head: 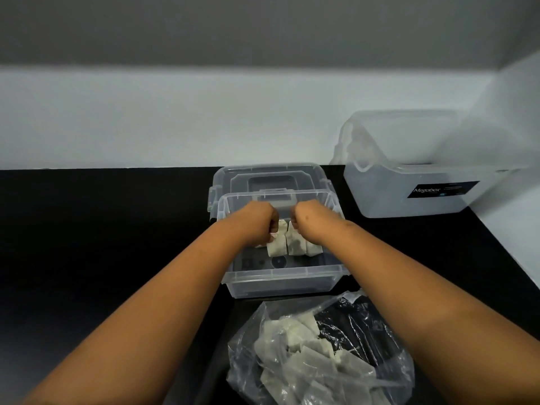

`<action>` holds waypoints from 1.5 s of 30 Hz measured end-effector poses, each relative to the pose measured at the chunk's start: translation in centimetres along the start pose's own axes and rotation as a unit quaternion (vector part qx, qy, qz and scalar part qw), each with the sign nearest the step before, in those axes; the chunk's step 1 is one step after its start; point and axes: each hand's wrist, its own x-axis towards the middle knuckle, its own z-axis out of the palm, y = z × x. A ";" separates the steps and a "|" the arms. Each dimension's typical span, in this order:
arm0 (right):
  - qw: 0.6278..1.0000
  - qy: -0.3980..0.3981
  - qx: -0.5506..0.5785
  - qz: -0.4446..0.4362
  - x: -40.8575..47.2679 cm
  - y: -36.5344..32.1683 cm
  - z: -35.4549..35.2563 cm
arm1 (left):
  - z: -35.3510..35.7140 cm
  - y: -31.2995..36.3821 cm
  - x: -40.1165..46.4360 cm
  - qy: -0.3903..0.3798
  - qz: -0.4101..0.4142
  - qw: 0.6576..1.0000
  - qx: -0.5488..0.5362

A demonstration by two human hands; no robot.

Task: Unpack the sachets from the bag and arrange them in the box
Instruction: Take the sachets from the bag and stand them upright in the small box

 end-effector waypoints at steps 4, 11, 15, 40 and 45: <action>0.998 -0.035 -0.038 0.025 -0.3 -0.4 -0.8 | 0.4 0.1 0.7 -0.005 -0.011 1.000 0.002; 0.996 -0.085 -0.022 0.033 -0.8 -0.8 -2.6 | 1.1 1.2 2.0 -0.006 -0.024 0.999 0.034; 0.995 0.076 0.057 -0.036 -4.5 1.0 -2.7 | 1.5 1.5 2.4 -0.007 -0.033 0.997 0.064; 0.955 -0.054 0.265 -0.120 -17.6 5.7 4.1 | 4.4 7.4 -14.0 0.300 0.056 0.941 -0.149; 0.975 -0.072 0.182 -0.103 -16.8 6.6 8.3 | 8.1 6.9 -15.2 0.220 0.068 0.963 -0.140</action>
